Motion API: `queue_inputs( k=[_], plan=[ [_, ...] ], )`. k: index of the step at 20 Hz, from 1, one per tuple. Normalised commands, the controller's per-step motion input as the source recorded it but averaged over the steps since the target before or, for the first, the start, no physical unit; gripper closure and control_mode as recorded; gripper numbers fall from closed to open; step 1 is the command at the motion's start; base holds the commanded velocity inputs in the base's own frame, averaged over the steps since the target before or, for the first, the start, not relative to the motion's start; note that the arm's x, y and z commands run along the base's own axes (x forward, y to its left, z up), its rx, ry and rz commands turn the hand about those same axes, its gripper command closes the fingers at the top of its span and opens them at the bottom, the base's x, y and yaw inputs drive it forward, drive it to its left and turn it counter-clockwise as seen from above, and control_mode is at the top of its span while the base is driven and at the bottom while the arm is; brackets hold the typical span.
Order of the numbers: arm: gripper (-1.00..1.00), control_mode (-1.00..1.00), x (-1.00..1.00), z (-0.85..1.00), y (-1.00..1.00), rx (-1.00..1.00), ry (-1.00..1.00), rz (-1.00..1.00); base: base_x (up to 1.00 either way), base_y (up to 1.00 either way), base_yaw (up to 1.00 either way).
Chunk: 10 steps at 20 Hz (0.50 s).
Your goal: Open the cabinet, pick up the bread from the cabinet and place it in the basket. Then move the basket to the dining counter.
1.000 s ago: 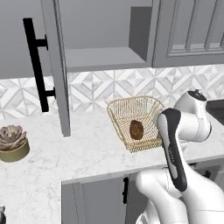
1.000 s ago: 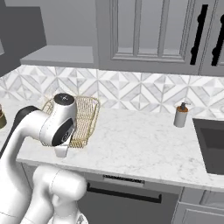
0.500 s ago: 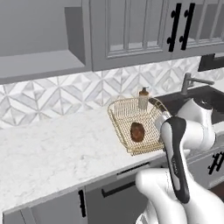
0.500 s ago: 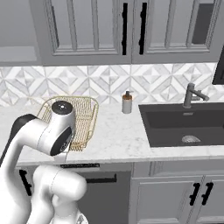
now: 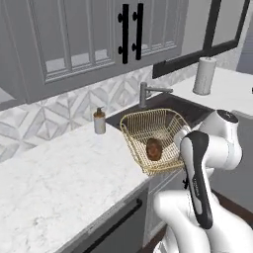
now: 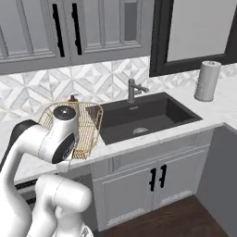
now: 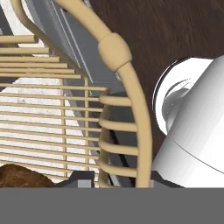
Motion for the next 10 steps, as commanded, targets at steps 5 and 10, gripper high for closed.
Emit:
queue_inputs(
  k=[5, 10],
  plan=[
    [1.00, 1.00, 0.00, 0.00, 0.00, 0.00, 0.00, 0.00, 0.20, -0.33, -0.70],
    [1.00, 1.00, 0.00, 0.00, 0.00, 0.00, 0.00, 0.00, 0.17, -0.23, -0.75]
  ],
)
